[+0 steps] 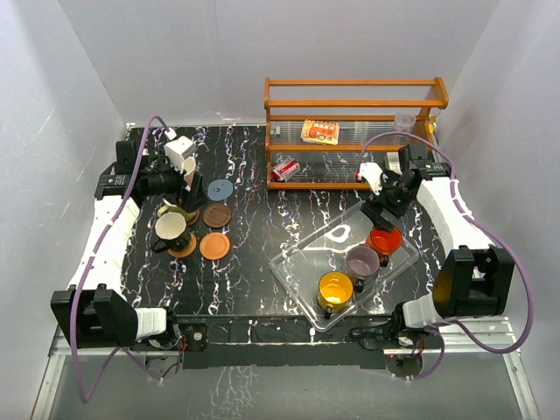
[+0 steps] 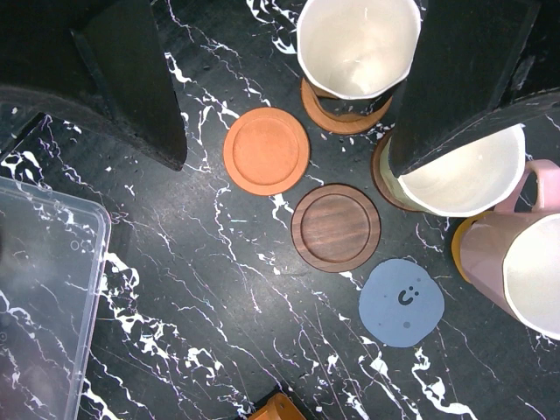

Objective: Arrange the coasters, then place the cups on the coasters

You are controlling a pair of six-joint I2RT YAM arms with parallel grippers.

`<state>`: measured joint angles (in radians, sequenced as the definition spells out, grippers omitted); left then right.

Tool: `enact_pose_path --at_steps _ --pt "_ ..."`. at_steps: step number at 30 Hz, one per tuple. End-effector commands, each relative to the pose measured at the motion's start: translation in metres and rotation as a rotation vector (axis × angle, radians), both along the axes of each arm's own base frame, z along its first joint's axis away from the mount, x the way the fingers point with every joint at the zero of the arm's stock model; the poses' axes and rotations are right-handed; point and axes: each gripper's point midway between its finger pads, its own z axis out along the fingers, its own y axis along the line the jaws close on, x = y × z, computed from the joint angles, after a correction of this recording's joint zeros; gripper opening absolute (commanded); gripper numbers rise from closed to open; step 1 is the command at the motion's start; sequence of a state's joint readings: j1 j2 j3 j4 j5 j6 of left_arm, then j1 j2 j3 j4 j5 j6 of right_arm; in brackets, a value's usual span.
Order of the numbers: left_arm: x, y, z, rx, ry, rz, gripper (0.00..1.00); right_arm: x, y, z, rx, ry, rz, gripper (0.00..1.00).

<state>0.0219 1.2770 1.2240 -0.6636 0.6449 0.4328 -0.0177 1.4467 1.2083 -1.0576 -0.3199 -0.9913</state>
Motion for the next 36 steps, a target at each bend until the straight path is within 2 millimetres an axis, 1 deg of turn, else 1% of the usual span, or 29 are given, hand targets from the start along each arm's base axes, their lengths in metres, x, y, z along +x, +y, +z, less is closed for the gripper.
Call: enact_pose_path --at_steps 1,4,7,10,17,31,36 --pt "-0.001 -0.010 -0.001 -0.043 0.015 -0.018 0.99 0.004 -0.018 0.004 -0.054 0.007 0.017 0.92" --pt "0.001 -0.010 -0.006 -0.032 0.026 -0.016 0.99 0.003 -0.020 -0.004 -0.058 0.034 0.017 0.91" --pt "0.002 -0.010 -0.009 -0.013 0.023 -0.013 0.99 0.002 -0.018 -0.011 -0.043 0.061 0.015 0.88" --pt "0.003 -0.011 -0.010 -0.002 0.016 -0.012 0.99 0.003 -0.014 -0.018 -0.023 0.088 0.015 0.82" --pt "0.000 -0.013 -0.016 0.008 0.020 -0.028 0.99 0.003 -0.010 -0.029 0.003 0.126 0.015 0.63" --pt "-0.001 -0.014 -0.016 0.019 0.010 -0.033 0.99 0.003 -0.009 -0.035 0.008 0.147 0.028 0.32" --pt "-0.001 -0.016 -0.017 0.018 0.014 -0.037 0.99 0.004 -0.011 -0.036 0.002 0.145 0.037 0.25"
